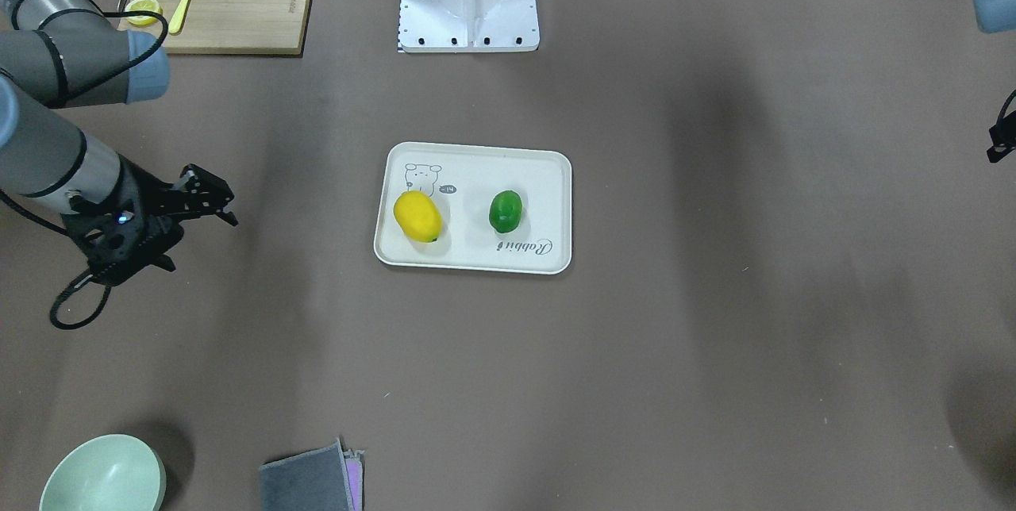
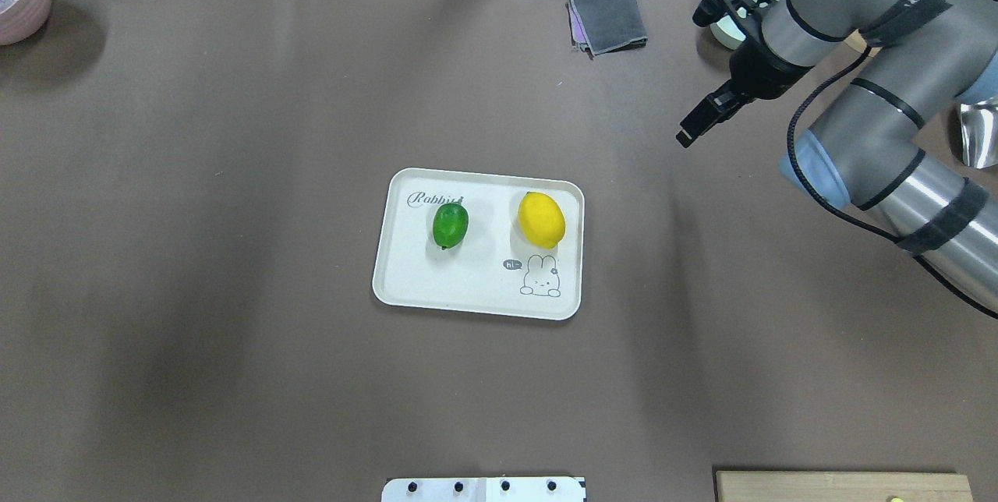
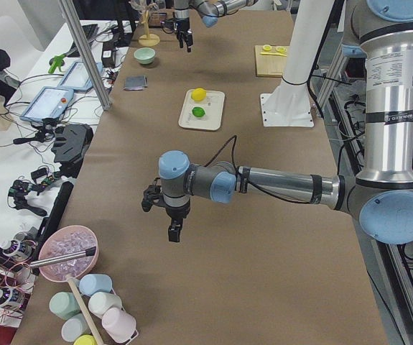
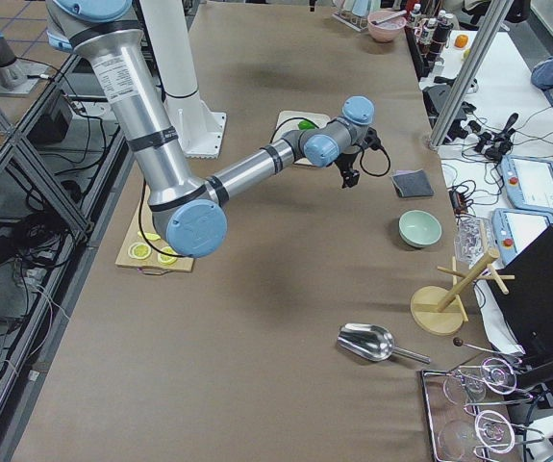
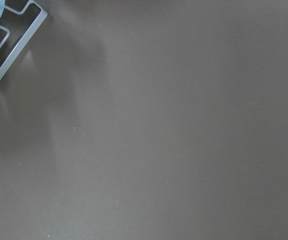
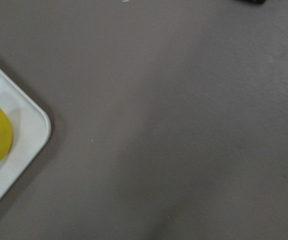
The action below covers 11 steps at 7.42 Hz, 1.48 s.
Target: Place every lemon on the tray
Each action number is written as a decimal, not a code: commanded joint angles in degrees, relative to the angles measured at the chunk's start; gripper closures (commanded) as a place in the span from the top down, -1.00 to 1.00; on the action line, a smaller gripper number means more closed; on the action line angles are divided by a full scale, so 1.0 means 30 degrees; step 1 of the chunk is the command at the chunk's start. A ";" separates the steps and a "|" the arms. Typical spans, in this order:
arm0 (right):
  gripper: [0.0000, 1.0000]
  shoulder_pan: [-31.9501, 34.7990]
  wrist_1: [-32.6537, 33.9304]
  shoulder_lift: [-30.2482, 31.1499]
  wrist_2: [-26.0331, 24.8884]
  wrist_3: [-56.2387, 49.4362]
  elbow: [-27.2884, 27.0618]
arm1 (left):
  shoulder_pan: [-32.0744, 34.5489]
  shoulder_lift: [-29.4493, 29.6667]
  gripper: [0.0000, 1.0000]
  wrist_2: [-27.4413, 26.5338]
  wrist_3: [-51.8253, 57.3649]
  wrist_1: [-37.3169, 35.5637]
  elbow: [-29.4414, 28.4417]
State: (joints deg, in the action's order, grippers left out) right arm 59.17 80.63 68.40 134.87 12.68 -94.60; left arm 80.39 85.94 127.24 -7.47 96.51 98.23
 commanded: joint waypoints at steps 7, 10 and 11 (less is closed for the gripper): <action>0.99 0.8130 0.4380 0.4709 -0.0281 -0.0741 -0.0052 | 0.2618 -0.0348 0.97 0.2411 0.0409 -0.0118 -0.0255; 0.99 0.8633 0.5907 0.4941 0.0041 -0.1090 -0.0023 | 0.2618 -0.0377 0.97 0.2411 0.0409 -0.0118 -0.0284; 0.99 0.9011 0.5937 0.5292 0.0072 -0.1441 0.0008 | 0.2618 -0.0348 0.97 0.2411 0.0409 -0.0118 -0.0284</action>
State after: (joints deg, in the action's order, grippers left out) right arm 85.07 97.91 83.15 134.83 9.51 -94.81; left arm 88.24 84.84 134.47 -6.24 96.15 97.42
